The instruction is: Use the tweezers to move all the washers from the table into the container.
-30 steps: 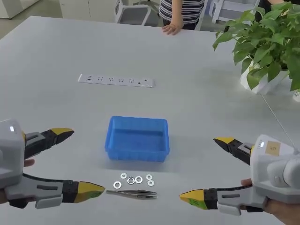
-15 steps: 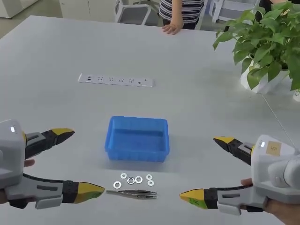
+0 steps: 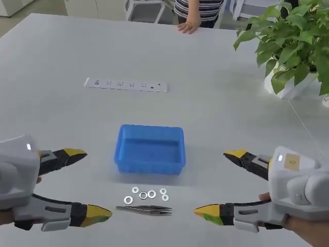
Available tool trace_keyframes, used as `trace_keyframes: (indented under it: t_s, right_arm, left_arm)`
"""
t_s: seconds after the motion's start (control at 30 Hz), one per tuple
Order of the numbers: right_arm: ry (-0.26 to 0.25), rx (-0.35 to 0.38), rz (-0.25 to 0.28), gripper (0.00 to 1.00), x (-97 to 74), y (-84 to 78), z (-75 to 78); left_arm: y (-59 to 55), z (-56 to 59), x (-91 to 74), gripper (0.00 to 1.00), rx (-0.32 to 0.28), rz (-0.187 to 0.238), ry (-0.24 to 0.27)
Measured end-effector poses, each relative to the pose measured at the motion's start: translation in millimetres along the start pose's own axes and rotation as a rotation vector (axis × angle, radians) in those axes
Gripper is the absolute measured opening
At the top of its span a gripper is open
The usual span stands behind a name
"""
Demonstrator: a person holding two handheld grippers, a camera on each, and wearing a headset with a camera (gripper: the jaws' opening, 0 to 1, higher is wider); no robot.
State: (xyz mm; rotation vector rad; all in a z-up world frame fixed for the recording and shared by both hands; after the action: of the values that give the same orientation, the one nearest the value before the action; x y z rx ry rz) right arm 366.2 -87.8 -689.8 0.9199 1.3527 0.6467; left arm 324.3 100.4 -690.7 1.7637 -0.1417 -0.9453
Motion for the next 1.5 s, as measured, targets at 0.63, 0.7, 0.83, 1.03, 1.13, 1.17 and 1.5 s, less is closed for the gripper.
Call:
trace_keyframes:
  t_s: [0.63, 0.7, 0.83, 1.03, 1.13, 1.17, 1.5]
  right_arm:
    - [0.143, -0.148, -0.125, 0.59, 40.1, -13.7, -13.7]
    - [0.163, -0.163, -0.139, 0.56, 44.7, -15.3, -15.6]
    - [0.203, -0.180, -0.166, 0.50, 53.6, -19.3, -19.0]
    - [0.253, -0.203, -0.202, 0.43, 65.5, -25.7, -23.0]
    - [0.277, -0.210, -0.213, 0.37, 71.1, -27.9, -24.9]
    - [0.287, -0.215, -0.220, 0.36, 73.6, -29.1, -25.8]
    - [0.365, -0.225, -0.262, 0.26, 91.3, -36.5, -34.9]
  left_arm:
    - [-28.6, 10.6, 18.3, 0.57, 0.150, -0.100, -0.115]
    - [-33.3, 11.6, 21.1, 0.53, 0.171, -0.116, -0.131]
    - [-38.1, 11.5, 26.4, 0.46, 0.210, -0.131, -0.147]
    - [-42.4, 12.2, 33.9, 0.39, 0.242, -0.139, -0.179]
    - [-45.2, 13.9, 37.0, 0.35, 0.252, -0.152, -0.197]
    - [-45.9, 14.8, 37.7, 0.34, 0.255, -0.157, -0.201]
    - [-60.1, 20.9, 47.6, 0.26, 0.321, -0.210, -0.246]
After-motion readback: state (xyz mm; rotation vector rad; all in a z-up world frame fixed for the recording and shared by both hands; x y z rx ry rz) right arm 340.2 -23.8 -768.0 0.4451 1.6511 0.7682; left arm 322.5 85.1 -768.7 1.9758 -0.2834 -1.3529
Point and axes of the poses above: the centre of the closed fingertips' face, and the gripper's own axes: x roughly forward along the fingers, z roughly to its right, y roughly out of its top, the point moved 1 cm from there along -x, roughly backward along the fingers, and after that the axes turned 12 degrees about y, right-handed, at the moved point
